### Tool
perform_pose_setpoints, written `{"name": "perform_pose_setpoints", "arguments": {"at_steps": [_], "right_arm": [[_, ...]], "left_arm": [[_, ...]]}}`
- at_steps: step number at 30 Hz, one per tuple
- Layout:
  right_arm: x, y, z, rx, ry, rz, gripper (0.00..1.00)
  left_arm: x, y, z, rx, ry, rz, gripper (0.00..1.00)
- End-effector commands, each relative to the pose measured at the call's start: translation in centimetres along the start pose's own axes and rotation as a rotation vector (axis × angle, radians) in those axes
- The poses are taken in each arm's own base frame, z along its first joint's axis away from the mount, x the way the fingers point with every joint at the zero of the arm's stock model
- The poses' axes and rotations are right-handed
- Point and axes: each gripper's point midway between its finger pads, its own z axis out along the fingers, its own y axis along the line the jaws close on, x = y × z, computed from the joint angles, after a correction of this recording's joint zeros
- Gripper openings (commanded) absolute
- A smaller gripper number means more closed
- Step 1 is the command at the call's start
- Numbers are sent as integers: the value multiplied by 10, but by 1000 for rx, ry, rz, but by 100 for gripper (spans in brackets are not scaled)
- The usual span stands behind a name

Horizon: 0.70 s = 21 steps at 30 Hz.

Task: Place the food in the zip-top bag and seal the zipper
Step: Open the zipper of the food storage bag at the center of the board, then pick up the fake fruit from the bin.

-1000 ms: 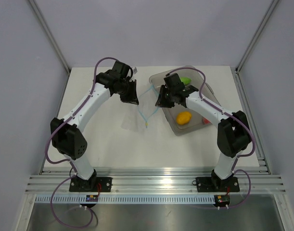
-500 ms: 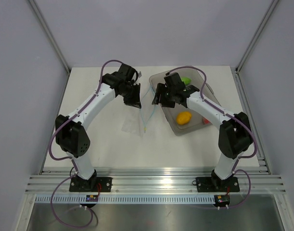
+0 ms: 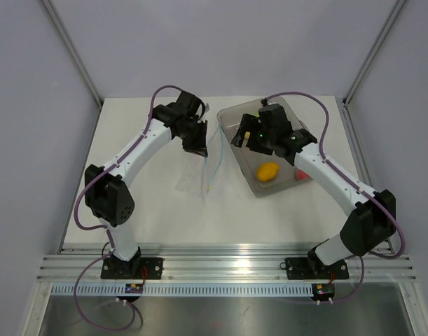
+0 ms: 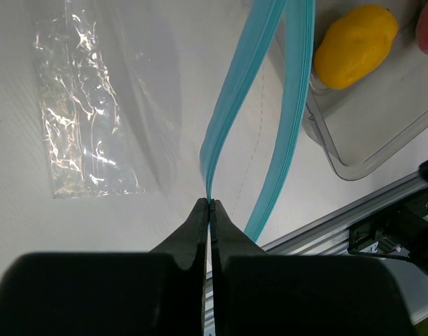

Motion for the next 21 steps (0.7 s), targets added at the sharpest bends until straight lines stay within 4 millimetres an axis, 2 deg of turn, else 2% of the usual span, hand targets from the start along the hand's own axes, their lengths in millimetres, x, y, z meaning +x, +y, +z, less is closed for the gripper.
{"name": "perform_pose_setpoints", "arguments": {"at_steps": [1, 2, 3, 6, 10, 14, 18, 21], "right_arm": [[-2, -63, -5, 154, -9, 76, 88], [9, -80, -2, 190, 21, 91, 89], [9, -95, -2, 226, 22, 104, 90], [26, -112, 1, 276, 70, 90, 99], [42, -132, 6, 342, 104, 129, 99], [54, -146, 11, 385, 130, 198, 100], [61, -146, 27, 355, 127, 284, 99], [68, -153, 39, 358, 128, 348, 99]], "left_arm": [[-17, -9, -10, -1, -59, 32, 0], [-16, -9, -10, -4, -56, 35, 0], [-16, -10, -11, -4, -59, 37, 0], [-16, -11, -11, -3, -60, 42, 0], [-16, -12, -12, -10, -59, 42, 0], [-17, -11, -14, -18, -67, 44, 0], [-17, -12, -15, -18, -69, 44, 0], [-18, -13, -16, -18, -71, 46, 0]]}}
